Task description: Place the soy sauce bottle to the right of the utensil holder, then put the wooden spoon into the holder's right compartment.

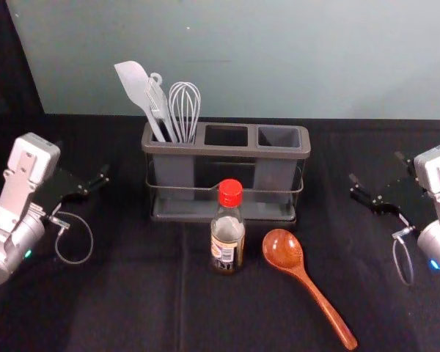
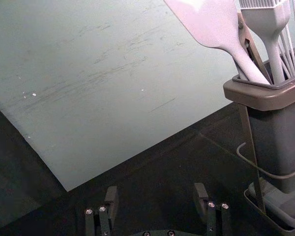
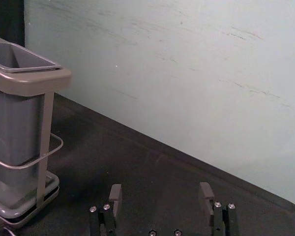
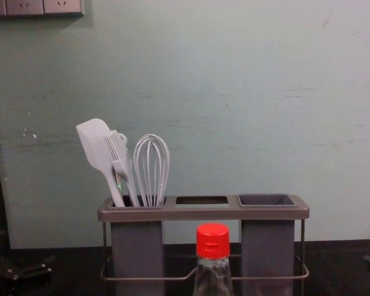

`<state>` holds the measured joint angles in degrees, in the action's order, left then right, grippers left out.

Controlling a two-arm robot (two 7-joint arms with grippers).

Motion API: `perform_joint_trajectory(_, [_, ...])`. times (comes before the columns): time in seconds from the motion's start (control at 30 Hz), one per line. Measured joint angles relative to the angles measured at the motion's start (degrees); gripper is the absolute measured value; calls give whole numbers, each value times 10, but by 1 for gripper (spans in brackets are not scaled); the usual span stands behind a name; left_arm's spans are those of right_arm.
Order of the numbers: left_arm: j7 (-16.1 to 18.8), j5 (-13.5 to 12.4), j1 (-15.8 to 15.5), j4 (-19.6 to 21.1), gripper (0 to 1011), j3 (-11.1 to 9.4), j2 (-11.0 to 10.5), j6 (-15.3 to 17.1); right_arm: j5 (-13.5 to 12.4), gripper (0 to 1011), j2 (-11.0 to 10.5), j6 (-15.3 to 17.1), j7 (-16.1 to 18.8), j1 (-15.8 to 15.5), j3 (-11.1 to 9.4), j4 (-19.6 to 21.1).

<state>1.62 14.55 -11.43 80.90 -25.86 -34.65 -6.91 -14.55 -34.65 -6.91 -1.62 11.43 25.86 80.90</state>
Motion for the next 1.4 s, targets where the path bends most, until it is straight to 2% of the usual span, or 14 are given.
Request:
perform_joint_trajectory(0.17, [0, 0, 0, 0, 1005, 0, 0, 0, -2, 1004, -2, -8, 5, -8, -9, 10])
perform_joint_trajectory(0.4, [0, 0, 0, 0, 1005, 0, 0, 0, -19, 1004, -17, -16, 18, -42, -37, 56])
perform_joint_trajectory(0.83, [0, 0, 0, 0, 1005, 0, 0, 0, -76, 1004, -59, -24, 64, -126, -98, 147])
perform_joint_trajectory(1.03, [0, 0, 0, 0, 1005, 0, 0, 0, -112, 1004, -92, -31, 107, -180, -131, 196])
perform_joint_trajectory(1.17, [0, 0, 0, 0, 1005, 0, 0, 0, -128, 1004, -106, -41, 131, -204, -145, 214])
perform_joint_trajectory(1.27, [0, 0, 0, 0, 1005, 0, 0, 0, -146, 1004, -119, -61, 169, -228, -155, 229])
perform_joint_trajectory(1.37, [0, 0, 0, 0, 1005, 0, 0, 0, -163, 1004, -125, -70, 199, -235, -156, 234])
perform_joint_trajectory(1.4, [0, 0, 0, 0, 1005, 0, 0, 0, -175, 1004, -127, -75, 221, -238, -156, 236])
